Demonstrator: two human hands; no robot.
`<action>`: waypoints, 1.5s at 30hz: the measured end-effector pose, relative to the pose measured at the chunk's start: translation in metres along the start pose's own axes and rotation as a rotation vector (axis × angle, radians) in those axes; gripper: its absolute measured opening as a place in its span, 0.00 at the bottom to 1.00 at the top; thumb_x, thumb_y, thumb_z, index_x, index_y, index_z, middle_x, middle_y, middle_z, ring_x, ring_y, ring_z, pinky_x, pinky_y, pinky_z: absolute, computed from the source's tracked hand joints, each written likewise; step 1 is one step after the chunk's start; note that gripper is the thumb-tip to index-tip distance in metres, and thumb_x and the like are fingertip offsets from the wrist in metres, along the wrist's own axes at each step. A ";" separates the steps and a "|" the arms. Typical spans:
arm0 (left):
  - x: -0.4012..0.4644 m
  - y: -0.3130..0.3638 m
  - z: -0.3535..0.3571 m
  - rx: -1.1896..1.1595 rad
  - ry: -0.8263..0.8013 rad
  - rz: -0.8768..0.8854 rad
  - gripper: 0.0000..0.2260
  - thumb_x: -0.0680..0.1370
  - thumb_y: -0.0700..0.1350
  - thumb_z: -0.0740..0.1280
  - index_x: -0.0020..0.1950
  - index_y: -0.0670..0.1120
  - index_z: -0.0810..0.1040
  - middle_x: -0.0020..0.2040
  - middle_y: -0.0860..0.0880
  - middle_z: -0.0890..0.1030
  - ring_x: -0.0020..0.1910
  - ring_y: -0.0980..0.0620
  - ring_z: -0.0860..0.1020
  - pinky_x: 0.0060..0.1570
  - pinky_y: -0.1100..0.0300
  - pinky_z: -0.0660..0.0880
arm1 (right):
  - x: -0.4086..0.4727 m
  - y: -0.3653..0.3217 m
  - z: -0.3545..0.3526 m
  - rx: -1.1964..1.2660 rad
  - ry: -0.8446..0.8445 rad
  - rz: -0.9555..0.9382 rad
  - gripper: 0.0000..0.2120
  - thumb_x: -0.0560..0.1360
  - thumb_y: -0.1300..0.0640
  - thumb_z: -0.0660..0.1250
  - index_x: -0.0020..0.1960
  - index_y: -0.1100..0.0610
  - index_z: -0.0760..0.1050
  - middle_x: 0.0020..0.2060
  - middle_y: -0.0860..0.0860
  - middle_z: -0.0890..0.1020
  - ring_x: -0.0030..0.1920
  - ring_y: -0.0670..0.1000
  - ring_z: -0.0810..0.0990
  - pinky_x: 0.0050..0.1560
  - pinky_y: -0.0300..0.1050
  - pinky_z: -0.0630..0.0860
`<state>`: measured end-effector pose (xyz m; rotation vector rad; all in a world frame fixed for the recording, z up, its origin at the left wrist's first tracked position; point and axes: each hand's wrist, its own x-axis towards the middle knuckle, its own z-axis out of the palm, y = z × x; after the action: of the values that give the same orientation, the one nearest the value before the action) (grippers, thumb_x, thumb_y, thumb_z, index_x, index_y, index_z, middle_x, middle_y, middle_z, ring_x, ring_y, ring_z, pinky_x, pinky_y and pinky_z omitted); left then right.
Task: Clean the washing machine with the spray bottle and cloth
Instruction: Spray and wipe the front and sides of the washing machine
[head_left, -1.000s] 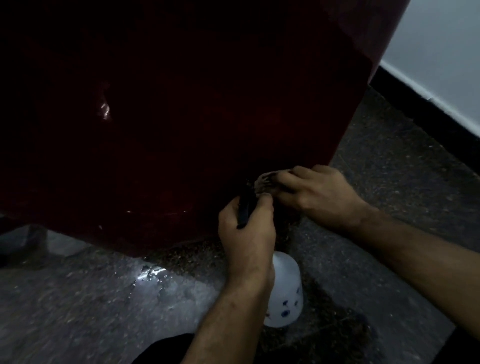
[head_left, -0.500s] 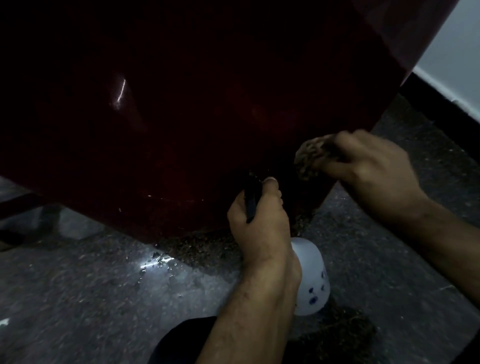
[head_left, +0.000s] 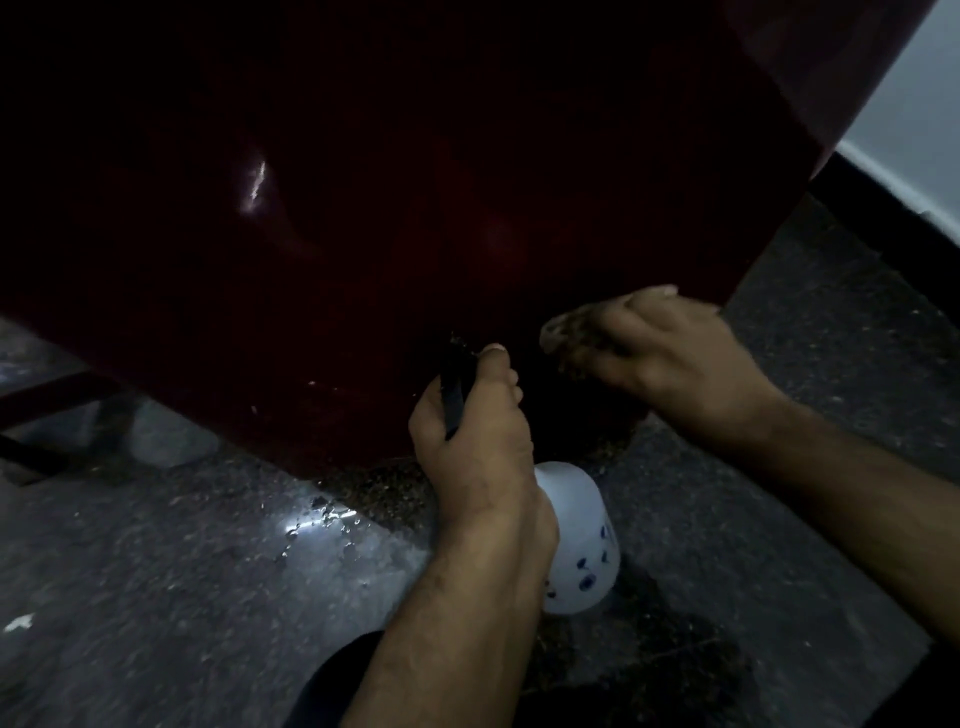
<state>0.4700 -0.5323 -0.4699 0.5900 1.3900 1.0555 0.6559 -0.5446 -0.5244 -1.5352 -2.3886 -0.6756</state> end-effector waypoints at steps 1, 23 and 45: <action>0.001 0.002 -0.004 -0.002 0.008 0.004 0.10 0.81 0.47 0.74 0.40 0.52 0.80 0.38 0.53 0.82 0.42 0.56 0.82 0.51 0.53 0.77 | 0.009 -0.001 -0.008 -0.011 0.069 0.038 0.14 0.77 0.61 0.69 0.62 0.57 0.81 0.56 0.61 0.78 0.51 0.62 0.73 0.43 0.56 0.76; 0.013 0.040 -0.037 -0.077 0.155 0.145 0.09 0.80 0.45 0.74 0.40 0.50 0.81 0.34 0.52 0.81 0.36 0.56 0.81 0.40 0.54 0.73 | 0.065 -0.050 0.028 0.207 -0.007 -0.154 0.13 0.75 0.59 0.74 0.59 0.58 0.83 0.57 0.54 0.79 0.51 0.56 0.73 0.44 0.52 0.72; 0.018 0.044 -0.065 0.044 0.048 0.149 0.08 0.80 0.41 0.72 0.40 0.43 0.79 0.35 0.46 0.78 0.34 0.53 0.76 0.32 0.60 0.70 | 0.093 -0.081 0.012 0.309 -0.266 -0.196 0.25 0.80 0.50 0.50 0.69 0.58 0.75 0.66 0.54 0.76 0.61 0.56 0.76 0.57 0.56 0.77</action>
<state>0.3945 -0.5123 -0.4505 0.7131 1.4311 1.1668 0.5434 -0.4921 -0.5168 -1.3443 -2.7055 -0.1252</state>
